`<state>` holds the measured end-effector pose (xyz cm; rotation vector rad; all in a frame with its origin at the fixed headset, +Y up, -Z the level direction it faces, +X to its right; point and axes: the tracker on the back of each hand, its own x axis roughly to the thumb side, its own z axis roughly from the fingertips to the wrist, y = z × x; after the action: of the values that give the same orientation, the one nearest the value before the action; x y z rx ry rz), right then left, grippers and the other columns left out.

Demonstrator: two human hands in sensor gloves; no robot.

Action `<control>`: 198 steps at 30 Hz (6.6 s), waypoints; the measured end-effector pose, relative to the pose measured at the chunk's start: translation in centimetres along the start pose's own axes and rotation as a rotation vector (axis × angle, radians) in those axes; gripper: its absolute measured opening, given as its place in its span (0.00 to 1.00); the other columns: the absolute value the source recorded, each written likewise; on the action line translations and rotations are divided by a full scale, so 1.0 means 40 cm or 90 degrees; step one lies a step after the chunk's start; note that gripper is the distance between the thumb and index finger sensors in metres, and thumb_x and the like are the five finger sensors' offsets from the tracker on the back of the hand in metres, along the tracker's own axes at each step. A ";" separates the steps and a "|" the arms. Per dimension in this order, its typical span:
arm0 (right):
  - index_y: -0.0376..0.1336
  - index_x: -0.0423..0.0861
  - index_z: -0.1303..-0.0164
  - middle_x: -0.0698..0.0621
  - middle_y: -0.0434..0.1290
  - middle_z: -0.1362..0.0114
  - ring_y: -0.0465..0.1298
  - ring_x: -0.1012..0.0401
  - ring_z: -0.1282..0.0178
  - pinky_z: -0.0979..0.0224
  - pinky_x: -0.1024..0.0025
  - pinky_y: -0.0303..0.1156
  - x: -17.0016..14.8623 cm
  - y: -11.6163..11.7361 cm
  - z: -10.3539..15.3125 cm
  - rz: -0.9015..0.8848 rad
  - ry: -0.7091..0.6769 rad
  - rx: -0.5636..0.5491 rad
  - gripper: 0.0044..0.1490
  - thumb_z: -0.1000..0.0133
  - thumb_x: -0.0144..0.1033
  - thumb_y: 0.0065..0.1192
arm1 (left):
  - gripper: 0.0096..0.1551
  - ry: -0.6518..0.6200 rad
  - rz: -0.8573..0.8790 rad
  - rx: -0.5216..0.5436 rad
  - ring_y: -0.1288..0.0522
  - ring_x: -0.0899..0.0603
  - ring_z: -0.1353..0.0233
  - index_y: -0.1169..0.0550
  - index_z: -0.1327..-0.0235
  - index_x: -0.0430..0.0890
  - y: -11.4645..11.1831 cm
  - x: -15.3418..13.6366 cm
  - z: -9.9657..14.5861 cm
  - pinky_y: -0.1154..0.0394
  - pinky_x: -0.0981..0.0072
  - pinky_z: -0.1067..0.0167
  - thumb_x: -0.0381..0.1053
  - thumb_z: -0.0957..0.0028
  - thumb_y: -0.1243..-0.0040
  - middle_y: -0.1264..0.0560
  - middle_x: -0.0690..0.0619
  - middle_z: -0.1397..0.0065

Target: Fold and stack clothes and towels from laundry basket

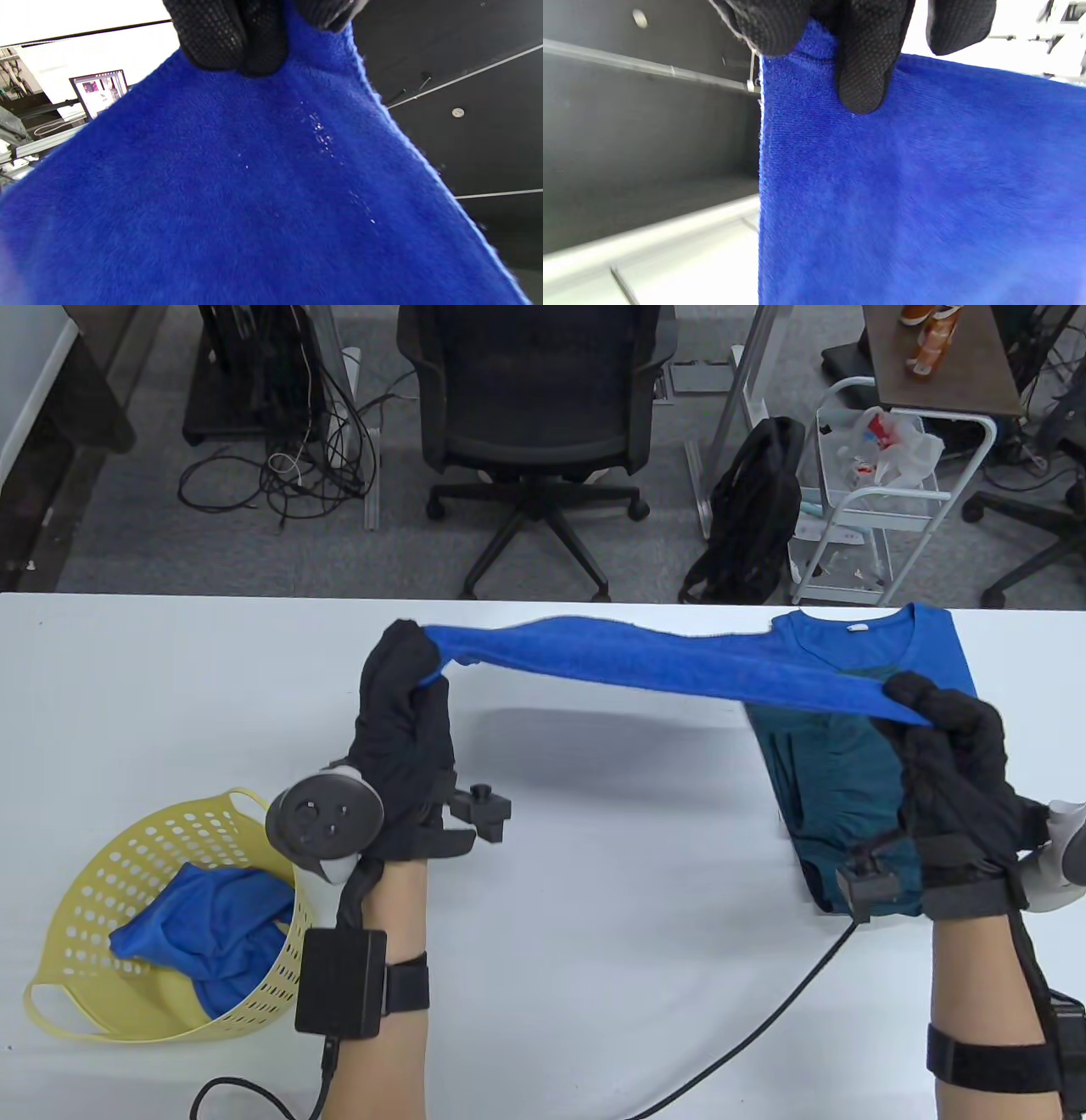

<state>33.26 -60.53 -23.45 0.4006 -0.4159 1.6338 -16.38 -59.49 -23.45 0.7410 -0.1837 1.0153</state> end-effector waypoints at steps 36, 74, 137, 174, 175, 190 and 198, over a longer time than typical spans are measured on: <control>0.57 0.39 0.27 0.34 0.59 0.17 0.72 0.48 0.23 0.23 0.42 0.61 -0.097 0.022 -0.131 0.069 0.133 -0.117 0.25 0.36 0.26 0.52 | 0.25 0.178 -0.089 -0.112 0.27 0.45 0.19 0.35 0.24 0.55 -0.153 -0.132 -0.180 0.24 0.60 0.27 0.51 0.35 0.50 0.39 0.43 0.14; 0.59 0.29 0.27 0.24 0.65 0.24 0.84 0.53 0.48 0.43 0.53 0.81 -0.300 0.014 0.306 0.117 0.501 0.456 0.26 0.33 0.25 0.54 | 0.24 0.403 -0.329 -0.574 0.13 0.56 0.61 0.24 0.32 0.43 -0.011 -0.209 0.364 0.15 0.62 0.56 0.58 0.29 0.48 0.21 0.35 0.29; 0.54 0.26 0.15 0.28 0.69 0.25 0.76 0.39 0.35 0.35 0.39 0.72 -0.279 0.245 0.196 0.803 0.569 0.379 0.46 0.35 0.40 0.67 | 0.44 0.316 -0.908 -0.526 0.23 0.36 0.24 0.39 0.10 0.45 -0.197 -0.189 0.181 0.26 0.40 0.30 0.56 0.37 0.39 0.32 0.39 0.14; 0.45 0.49 0.10 0.33 0.43 0.12 0.79 0.53 0.46 0.42 0.57 0.78 -0.389 0.112 0.296 0.108 0.545 0.314 0.45 0.33 0.32 0.65 | 0.43 0.126 -0.718 -0.512 0.24 0.36 0.23 0.37 0.12 0.48 -0.111 -0.132 0.365 0.27 0.38 0.30 0.65 0.39 0.45 0.32 0.40 0.14; 0.46 0.45 0.09 0.34 0.43 0.12 0.79 0.53 0.46 0.43 0.57 0.78 -0.387 0.115 0.294 0.130 0.541 0.309 0.46 0.34 0.31 0.66 | 0.43 0.127 -0.718 -0.513 0.24 0.35 0.23 0.37 0.12 0.48 -0.110 -0.134 0.366 0.27 0.37 0.30 0.65 0.38 0.45 0.32 0.40 0.14; 0.41 0.34 0.09 0.33 0.35 0.11 0.78 0.50 0.49 0.46 0.55 0.77 -0.265 0.089 0.262 0.225 0.466 0.353 0.63 0.45 0.26 0.79 | 0.45 0.122 -0.710 -0.517 0.24 0.36 0.23 0.38 0.11 0.46 -0.108 -0.142 0.369 0.27 0.38 0.30 0.65 0.39 0.45 0.32 0.40 0.14; 0.51 0.28 0.11 0.26 0.46 0.12 0.81 0.49 0.58 0.54 0.54 0.80 -0.072 0.074 0.211 0.604 0.436 0.255 0.62 0.51 0.24 0.84 | 0.45 0.125 -0.696 -0.512 0.24 0.36 0.23 0.39 0.11 0.46 -0.104 -0.139 0.367 0.27 0.38 0.30 0.65 0.39 0.45 0.32 0.40 0.14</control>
<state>30.75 -67.42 -17.62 -0.1287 0.3165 2.6484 -13.13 -74.08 -17.10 -0.0618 0.0102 -0.0797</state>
